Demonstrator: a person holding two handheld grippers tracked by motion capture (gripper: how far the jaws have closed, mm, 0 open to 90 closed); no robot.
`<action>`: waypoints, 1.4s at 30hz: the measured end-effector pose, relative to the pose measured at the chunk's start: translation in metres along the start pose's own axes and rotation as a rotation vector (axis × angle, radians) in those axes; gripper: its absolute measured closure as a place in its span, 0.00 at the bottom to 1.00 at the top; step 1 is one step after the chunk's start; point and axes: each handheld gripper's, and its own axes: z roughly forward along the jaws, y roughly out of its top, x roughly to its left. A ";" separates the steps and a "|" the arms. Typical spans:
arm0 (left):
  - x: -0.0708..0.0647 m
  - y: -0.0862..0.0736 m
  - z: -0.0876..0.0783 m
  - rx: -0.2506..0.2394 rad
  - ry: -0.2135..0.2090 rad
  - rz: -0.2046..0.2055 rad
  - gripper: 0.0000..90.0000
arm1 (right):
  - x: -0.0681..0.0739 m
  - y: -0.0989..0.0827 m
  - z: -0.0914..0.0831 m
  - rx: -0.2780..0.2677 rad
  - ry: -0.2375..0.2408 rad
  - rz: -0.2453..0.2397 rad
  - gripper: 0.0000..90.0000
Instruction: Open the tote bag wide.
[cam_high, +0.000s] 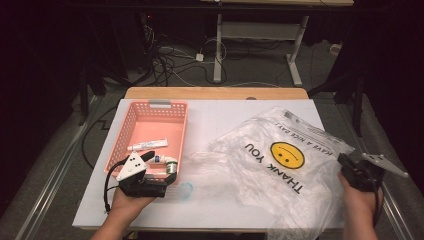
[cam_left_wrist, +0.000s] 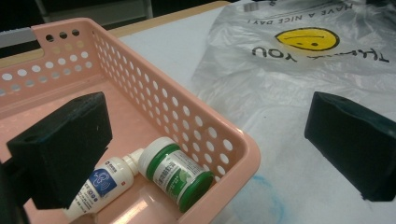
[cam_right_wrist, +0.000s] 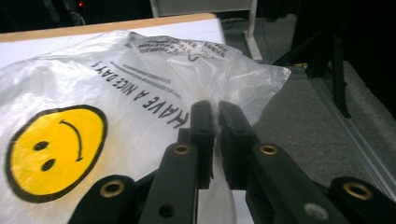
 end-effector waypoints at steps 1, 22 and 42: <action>0.000 0.000 0.000 0.001 -0.001 -0.003 0.00 | 0.006 0.000 0.005 0.007 0.005 -0.009 0.94; -0.004 0.000 0.002 0.011 -0.012 0.011 0.01 | 0.134 0.005 -0.012 0.051 0.502 -0.351 0.62; -0.004 -0.002 0.000 0.011 -0.023 0.018 0.01 | 0.271 -0.029 0.060 0.331 0.635 -0.644 0.70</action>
